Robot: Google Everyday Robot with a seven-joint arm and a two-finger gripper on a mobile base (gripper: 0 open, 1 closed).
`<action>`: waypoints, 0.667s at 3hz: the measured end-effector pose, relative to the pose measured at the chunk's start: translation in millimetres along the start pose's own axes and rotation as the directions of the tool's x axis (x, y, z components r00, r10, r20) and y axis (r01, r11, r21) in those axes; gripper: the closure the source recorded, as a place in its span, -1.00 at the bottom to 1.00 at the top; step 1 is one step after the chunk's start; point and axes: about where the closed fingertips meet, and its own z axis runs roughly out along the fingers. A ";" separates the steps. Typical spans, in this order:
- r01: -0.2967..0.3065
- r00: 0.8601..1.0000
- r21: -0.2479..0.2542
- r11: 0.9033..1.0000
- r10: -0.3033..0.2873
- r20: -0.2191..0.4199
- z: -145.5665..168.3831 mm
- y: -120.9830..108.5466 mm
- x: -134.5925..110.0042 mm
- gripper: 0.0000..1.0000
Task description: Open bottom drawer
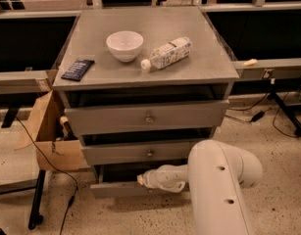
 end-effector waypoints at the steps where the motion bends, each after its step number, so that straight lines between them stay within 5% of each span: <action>1: -0.009 1.000 -0.004 1.000 0.009 0.001 -3.5 0.6 0.9 1.00; 2: -0.050 0.999 -0.024 0.998 0.051 0.007 -6.4 -2.3 12.3 1.00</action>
Offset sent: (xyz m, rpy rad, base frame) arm -0.1192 -0.0777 -0.0784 0.3916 0.2034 -0.2589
